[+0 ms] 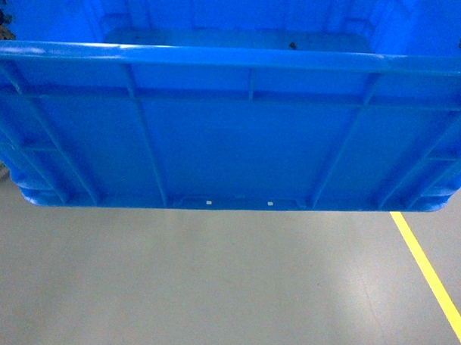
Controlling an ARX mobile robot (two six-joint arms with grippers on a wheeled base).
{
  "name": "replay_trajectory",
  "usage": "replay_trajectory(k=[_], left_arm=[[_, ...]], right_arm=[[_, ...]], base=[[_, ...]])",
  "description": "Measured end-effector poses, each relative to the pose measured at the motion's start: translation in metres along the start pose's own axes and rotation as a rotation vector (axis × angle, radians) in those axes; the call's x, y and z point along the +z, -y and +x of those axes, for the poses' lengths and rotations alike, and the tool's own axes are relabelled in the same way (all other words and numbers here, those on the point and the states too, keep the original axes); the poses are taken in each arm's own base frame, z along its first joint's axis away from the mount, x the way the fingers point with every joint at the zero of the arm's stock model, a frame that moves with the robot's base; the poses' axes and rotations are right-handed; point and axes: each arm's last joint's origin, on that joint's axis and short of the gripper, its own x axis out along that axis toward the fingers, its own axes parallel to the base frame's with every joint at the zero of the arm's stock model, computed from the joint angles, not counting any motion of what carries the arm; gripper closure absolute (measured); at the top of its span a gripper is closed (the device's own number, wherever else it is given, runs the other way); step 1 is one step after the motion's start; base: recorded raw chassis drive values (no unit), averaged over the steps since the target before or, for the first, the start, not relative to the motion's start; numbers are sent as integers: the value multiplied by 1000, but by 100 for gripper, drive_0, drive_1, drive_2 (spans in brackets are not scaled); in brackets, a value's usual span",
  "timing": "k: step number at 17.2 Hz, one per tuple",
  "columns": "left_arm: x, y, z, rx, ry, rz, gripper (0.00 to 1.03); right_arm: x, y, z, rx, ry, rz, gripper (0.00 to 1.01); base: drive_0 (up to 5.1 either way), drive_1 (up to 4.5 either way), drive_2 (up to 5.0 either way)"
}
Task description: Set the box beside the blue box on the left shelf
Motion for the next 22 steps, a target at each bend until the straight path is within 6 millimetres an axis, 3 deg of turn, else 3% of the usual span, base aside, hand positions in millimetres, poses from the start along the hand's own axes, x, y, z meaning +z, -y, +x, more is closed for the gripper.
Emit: replay_trajectory(k=[22], left_arm=[[0,0,0,0,-2,1,97]], right_arm=[[0,0,0,0,-3,0,83]], base=[[5,439,-428]])
